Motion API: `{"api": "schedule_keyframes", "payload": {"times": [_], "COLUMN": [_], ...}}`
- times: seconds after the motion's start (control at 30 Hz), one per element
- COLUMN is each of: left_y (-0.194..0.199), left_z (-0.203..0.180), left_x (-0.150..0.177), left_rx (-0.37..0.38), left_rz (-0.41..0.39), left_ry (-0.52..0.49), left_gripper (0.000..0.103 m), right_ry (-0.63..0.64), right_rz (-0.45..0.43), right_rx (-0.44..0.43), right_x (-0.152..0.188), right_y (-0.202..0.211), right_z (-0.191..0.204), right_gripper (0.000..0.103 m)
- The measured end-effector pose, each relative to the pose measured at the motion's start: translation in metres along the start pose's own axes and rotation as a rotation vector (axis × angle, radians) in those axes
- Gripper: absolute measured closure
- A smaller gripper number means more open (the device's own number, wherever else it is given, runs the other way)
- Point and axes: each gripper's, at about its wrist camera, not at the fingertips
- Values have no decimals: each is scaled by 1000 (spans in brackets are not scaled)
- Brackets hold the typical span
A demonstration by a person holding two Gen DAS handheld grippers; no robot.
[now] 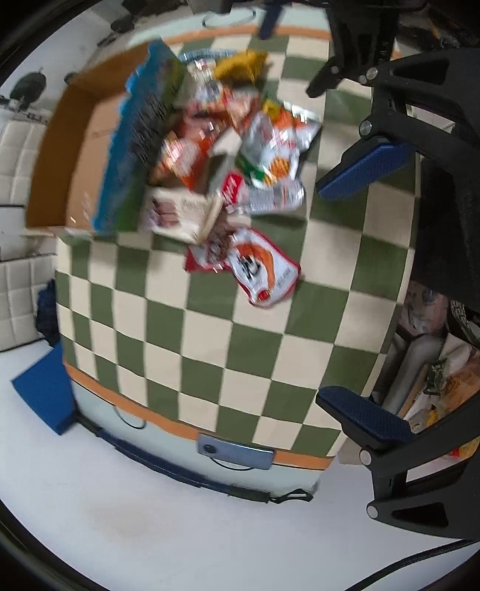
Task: Organize snacks
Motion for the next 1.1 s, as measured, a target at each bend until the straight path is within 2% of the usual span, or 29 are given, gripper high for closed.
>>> {"api": "schedule_keyframes", "payload": {"times": [0.2, 0.3, 0.57, 0.6, 0.67, 0.77, 0.87, 0.97, 1.1], "left_y": [-50, -67, -86, -87, -89, -92, -101, -115, -142], "left_z": [7, 9, 14, 13, 12, 9, 2, -6, -23], "left_x": [11, 17, 13, 11, 7, -1, -13, -30, -53], "left_rx": [-30, -37, -52, -65, -74, -71, -53, -28, 27], "left_rz": [83, 124, 186, 185, 181, 169, 157, 151, 177], "left_ry": [17, 37, 117, 117, 120, 105, 37, -53, -184], "left_gripper": [0, 0, 0, 0, 0, 0, 0, 0, 0], "right_ry": [279, 378, 525, 524, 506, 437, 383, 303, 121], "right_rz": [76, 112, 224, 225, 236, 200, 176, 167, 180], "right_rx": [85, 91, 71, 76, 81, 44, 12, -28, -95], "right_x": [-26, -32, -39, -39, -37, -38, -37, -39, -53], "right_y": [-64, -89, -148, -151, -161, -163, -162, -155, -153], "right_z": [40, 51, 63, 64, 61, 50, 34, 10, -25], "right_gripper": [0, 0, 1, 3, 14, 16, 21, 33, 39]}}
Point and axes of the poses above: each gripper's, at about its wrist camera, not at the fingertips, and y roughly against the way its jaws point, z to its left, x to its underside, and after that the axes turned 5 degrees about -x, right-handed
